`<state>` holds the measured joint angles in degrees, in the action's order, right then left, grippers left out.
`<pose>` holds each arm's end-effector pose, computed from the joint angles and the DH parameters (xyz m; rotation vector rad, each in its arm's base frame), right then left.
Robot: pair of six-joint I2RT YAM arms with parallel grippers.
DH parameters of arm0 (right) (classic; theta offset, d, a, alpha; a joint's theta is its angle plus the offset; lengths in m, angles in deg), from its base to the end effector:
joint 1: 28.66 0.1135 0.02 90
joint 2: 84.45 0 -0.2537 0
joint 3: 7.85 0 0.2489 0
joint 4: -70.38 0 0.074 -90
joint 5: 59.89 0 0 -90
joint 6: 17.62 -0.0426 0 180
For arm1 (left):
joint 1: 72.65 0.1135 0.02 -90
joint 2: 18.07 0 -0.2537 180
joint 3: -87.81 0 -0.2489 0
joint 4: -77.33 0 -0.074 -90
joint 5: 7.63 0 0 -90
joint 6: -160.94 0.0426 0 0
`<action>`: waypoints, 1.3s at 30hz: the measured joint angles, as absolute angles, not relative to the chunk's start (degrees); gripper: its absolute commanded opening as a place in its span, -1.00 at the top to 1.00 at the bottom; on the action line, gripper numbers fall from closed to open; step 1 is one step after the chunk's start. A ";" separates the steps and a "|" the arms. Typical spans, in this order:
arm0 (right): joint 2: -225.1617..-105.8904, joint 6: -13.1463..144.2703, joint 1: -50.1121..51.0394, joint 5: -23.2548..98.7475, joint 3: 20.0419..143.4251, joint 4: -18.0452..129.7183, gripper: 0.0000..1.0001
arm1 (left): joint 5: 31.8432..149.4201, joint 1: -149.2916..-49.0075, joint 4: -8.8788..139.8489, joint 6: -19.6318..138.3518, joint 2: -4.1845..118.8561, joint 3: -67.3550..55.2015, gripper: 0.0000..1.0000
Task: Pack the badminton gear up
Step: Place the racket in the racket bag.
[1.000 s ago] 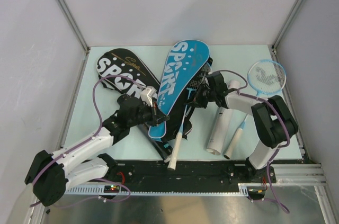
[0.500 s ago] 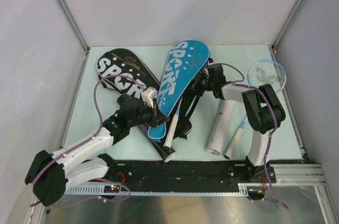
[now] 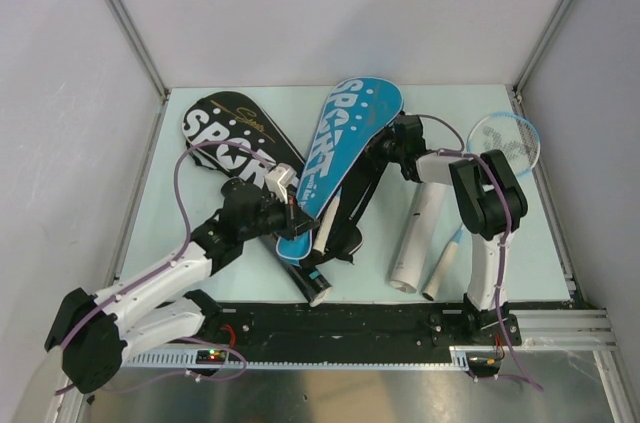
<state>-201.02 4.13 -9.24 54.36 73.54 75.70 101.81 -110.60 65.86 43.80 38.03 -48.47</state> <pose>0.4042 0.1611 0.1408 0.6995 2.2423 1.2959 0.1695 -0.1502 0.2245 0.4334 2.0801 -1.0448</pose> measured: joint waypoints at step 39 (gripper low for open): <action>-173.28 27.91 -18.95 45.50 76.95 30.85 -0.09 | 96.37 -111.94 65.29 41.18 44.67 -45.76 1.00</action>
<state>-173.28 27.91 -18.95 45.50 76.95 30.85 96.37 -111.94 65.29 41.18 44.67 -45.76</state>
